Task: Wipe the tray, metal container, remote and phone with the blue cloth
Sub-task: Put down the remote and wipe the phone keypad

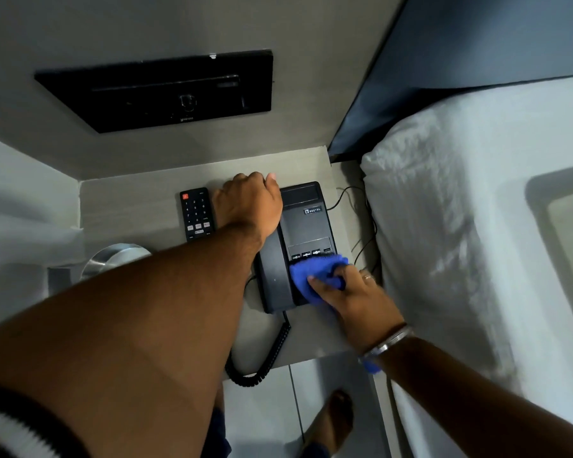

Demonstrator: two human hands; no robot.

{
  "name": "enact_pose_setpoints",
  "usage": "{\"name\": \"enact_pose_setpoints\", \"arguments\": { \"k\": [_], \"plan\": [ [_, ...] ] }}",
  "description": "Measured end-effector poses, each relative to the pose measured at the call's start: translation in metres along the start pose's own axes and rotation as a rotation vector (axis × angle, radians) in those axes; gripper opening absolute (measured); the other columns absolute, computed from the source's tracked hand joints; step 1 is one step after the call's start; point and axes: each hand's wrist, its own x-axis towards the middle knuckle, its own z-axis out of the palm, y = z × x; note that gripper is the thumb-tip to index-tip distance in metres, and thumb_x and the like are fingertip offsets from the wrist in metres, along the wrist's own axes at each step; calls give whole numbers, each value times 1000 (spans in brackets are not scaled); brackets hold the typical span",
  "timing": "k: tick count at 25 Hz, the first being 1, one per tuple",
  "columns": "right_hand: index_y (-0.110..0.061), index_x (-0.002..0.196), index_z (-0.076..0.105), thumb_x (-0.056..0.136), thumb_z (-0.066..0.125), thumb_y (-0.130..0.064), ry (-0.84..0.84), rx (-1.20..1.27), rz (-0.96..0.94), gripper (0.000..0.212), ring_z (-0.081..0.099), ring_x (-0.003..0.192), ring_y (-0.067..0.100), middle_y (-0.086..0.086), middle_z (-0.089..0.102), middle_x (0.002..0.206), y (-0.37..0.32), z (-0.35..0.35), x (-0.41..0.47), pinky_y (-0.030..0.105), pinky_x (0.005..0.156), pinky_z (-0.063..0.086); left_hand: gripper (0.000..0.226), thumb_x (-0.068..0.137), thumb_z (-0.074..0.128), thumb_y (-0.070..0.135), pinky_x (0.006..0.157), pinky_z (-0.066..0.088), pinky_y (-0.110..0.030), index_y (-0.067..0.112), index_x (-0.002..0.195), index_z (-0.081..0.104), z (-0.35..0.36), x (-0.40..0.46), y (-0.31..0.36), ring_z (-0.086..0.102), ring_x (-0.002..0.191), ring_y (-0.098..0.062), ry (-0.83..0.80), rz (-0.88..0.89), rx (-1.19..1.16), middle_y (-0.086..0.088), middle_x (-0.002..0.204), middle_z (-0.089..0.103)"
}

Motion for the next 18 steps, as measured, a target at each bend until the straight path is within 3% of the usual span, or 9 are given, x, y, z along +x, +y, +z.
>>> {"name": "enact_pose_setpoints", "arguments": {
  "k": [2, 4, 9, 11, 15, 18],
  "plan": [
    [-22, 130, 50, 68, 67, -6, 150, -54, -9, 66, 57, 80, 39, 23, 56, 105, -14, -10, 27, 46, 64, 55, 51, 100, 30, 40, 70, 37, -39, 9, 89, 68, 0, 2, 0, 60, 80, -35, 5, -6, -7, -16, 89, 70],
    [-21, 134, 44, 72, 61, -12, 154, -110, -74, 65, 57, 79, 39, 23, 55, 107, -34, -6, 48, 46, 64, 55, 48, 100, 33, 39, 72, 39, -40, 7, 91, 69, 3, 5, 0, 61, 85, -37, 10, -18, -15, -18, 93, 70],
    [-21, 129, 51, 62, 57, -20, 6, -180, -211, 68, 60, 72, 31, 18, 53, 108, -46, 37, -11, 38, 58, 53, 50, 100, 31, 39, 65, 34, -36, 9, 84, 68, 5, 3, -1, 52, 69, -28, 49, -8, -17, -13, 82, 68],
    [-23, 126, 53, 55, 70, -21, -142, -155, -241, 74, 63, 75, 30, 14, 60, 105, -41, 46, -38, 40, 60, 56, 50, 101, 31, 39, 66, 31, -36, 9, 83, 67, 5, 4, -3, 46, 68, -24, 59, 2, -6, -12, 80, 67],
    [-28, 119, 60, 42, 81, -22, -119, -114, -53, 80, 63, 69, 26, 11, 65, 95, -34, 37, -43, 36, 53, 55, 55, 102, 27, 43, 68, 36, -37, 9, 88, 67, 4, 2, -1, 49, 71, -25, 38, -6, -11, -13, 85, 68],
    [-24, 121, 61, 45, 86, -15, -64, -106, 104, 81, 63, 68, 28, 16, 64, 95, -21, 13, -47, 35, 49, 56, 61, 98, 24, 56, 87, 42, -44, 11, 110, 64, -11, -4, 2, 57, 100, -30, 30, 12, -32, -13, 110, 67]
  ]
}}
